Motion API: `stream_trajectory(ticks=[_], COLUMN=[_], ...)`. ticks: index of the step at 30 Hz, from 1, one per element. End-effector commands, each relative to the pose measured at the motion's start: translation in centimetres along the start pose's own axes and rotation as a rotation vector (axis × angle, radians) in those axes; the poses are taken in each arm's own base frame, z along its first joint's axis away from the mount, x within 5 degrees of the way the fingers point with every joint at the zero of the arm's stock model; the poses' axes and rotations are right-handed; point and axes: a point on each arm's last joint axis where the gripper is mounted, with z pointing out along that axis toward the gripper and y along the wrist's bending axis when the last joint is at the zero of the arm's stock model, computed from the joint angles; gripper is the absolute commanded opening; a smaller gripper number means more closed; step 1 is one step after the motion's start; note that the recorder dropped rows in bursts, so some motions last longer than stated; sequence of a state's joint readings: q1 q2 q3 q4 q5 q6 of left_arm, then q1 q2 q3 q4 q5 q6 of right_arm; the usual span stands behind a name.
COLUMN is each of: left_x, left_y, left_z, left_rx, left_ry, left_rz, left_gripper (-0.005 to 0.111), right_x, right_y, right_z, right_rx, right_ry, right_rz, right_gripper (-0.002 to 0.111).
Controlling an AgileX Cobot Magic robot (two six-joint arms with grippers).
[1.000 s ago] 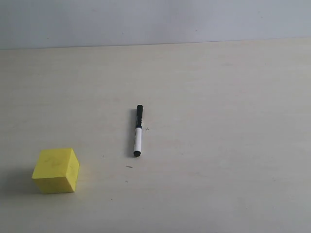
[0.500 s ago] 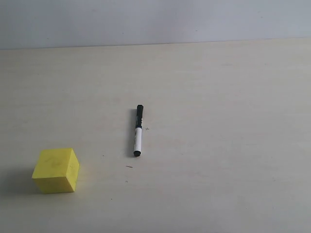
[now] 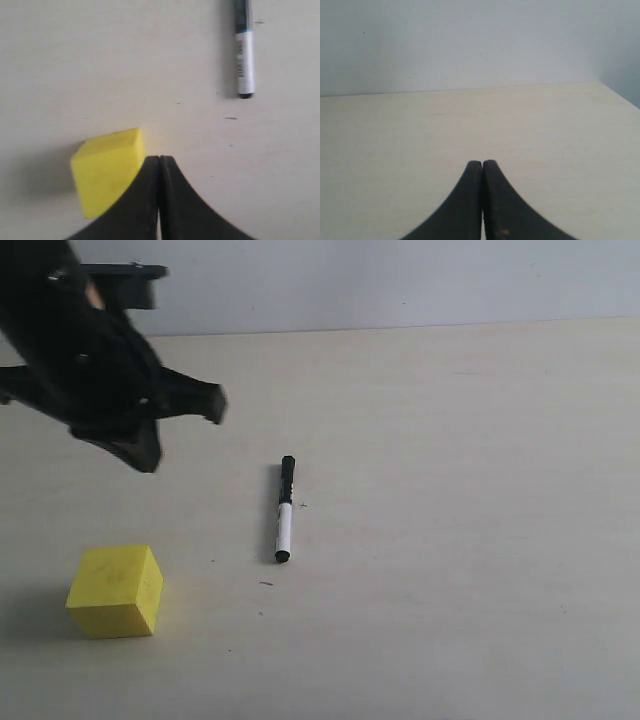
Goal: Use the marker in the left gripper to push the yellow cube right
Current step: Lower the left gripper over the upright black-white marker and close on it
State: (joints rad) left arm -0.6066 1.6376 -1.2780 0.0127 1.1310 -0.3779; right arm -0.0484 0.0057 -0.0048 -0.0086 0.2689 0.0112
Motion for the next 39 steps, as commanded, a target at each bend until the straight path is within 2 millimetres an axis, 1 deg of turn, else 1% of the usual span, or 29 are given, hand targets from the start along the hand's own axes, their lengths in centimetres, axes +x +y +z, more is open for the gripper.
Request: stream_trajectory(ticks=[1,3,5,6,7,8,9,11,12,17,22,39], left_x=[-0.8,-1.1,-1.3,-1.7,-1.8,-2.0,-2.1,-2.4,-2.5,-2.6,-2.6,-2.7], left_y=[-4.5,-6.1,-6.9,-7.2,-7.3,-7.2,-7.1,-7.3,-7.4,-7.7,-7.9,-8.0], left_z=[2.4,4.0,5.5,7.0,8.2,8.8,9.7,10.9,11.4,13.5,14.6,14.9], left_rx=[0.006,0.020,0.028,0.027,0.018,0.014,0.008,0.018,0.021,0.023,0.042,0.044], left_ry=[0.010,-0.003,-0.011,-0.005,0.010,0.016,0.025,0.013,0.007,0.018,0.026,0.022], left_rz=[0.031,0.051,0.054,0.038,0.032,0.028,0.024,0.023,0.023,-0.004,-0.030,-0.052], left_gripper=[0.000,0.000,0.000,0.005,0.014,0.021,0.035,0.049,0.050,0.050,0.050,0.050], right_x=[0.1,0.1,0.1,0.1,0.1,0.1,0.1,0.1,0.1,0.1,0.1,0.1], right_y=[0.0,0.0,0.0,0.0,0.0,0.0,0.0,0.0,0.0,0.0,0.0,0.0], right_z=[0.0,0.0,0.0,0.0,0.0,0.0,0.0,0.0,0.0,0.0,0.0,0.0], right_rx=[0.005,0.005,0.005,0.005,0.005,0.005,0.005,0.005,0.005,0.005,0.005,0.005], right_ry=[-0.005,-0.005,-0.005,-0.005,-0.005,-0.005,-0.005,-0.005,-0.005,-0.005,-0.005,-0.005], right_rz=[-0.002,-0.002,-0.002,-0.002,-0.002,-0.002,-0.002,-0.002,-0.002,-0.002,-0.002,-0.002], right_gripper=[0.000,0.000,0.000,0.000,0.000,0.000,0.000,0.000,0.000,0.000,0.000,0.000])
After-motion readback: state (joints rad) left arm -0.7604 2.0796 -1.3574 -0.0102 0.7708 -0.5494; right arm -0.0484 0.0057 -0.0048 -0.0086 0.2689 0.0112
